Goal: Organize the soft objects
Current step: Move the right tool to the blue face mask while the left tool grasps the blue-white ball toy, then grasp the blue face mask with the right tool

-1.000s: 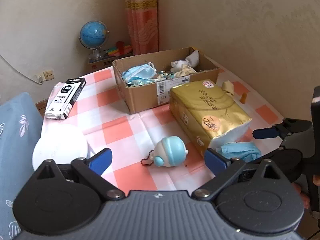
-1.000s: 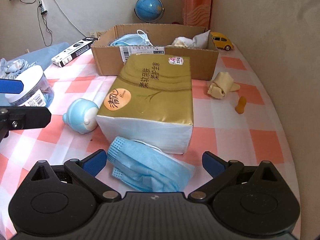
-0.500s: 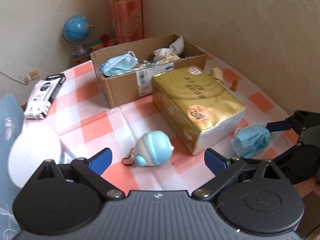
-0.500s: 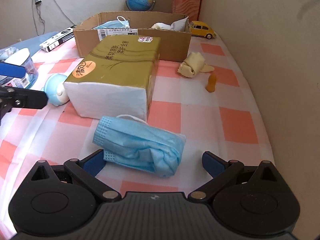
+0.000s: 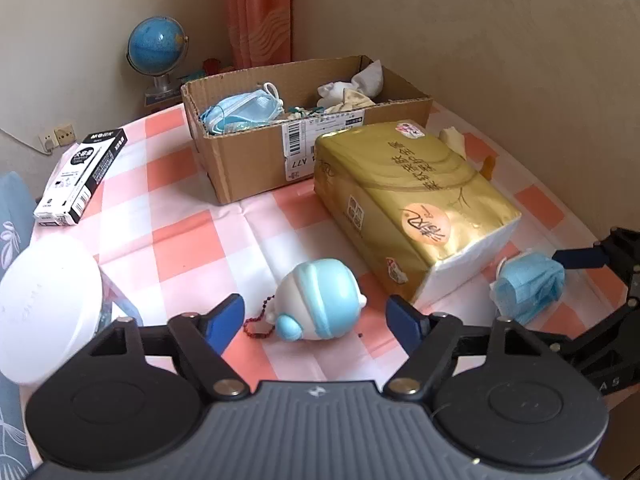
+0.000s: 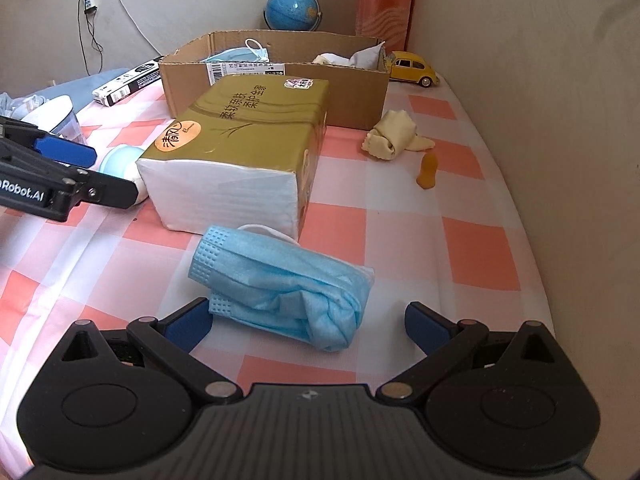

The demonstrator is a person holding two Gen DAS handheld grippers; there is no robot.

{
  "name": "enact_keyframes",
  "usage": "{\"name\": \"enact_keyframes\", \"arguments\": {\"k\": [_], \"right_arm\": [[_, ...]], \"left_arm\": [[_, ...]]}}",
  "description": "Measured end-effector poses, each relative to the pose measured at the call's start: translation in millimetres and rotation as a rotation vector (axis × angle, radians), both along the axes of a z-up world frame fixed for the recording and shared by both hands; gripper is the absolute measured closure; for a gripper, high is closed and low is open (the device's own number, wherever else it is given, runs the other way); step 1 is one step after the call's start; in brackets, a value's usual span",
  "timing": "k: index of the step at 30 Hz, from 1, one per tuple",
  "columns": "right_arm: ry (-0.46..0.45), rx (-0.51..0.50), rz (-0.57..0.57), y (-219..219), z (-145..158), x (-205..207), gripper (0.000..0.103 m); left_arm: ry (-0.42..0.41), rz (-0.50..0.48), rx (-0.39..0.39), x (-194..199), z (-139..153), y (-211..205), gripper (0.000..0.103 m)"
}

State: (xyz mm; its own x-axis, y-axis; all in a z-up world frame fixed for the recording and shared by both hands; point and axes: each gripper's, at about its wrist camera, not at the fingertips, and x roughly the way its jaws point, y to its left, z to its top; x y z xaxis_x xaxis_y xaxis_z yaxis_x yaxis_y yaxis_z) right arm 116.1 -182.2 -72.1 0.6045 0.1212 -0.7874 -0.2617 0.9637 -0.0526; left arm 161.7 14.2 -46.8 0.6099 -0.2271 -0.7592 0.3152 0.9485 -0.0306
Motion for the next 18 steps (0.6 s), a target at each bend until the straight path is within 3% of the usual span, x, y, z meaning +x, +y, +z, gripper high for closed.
{"name": "enact_keyframes", "arguments": {"k": [3,6,18], "right_arm": [[-0.004,0.001,0.001,0,0,-1,0.0],[-0.015,0.003,0.003,-1,-1,-2,0.0],[0.018,0.038,0.067,17,2,-2,0.0]], "left_arm": [[0.003,0.006,-0.004,3,-3,0,0.033],[0.021,0.007,-0.014,7,-7,-1,0.046],[0.034,0.016,-0.02,10,-12,1,0.049]]}}
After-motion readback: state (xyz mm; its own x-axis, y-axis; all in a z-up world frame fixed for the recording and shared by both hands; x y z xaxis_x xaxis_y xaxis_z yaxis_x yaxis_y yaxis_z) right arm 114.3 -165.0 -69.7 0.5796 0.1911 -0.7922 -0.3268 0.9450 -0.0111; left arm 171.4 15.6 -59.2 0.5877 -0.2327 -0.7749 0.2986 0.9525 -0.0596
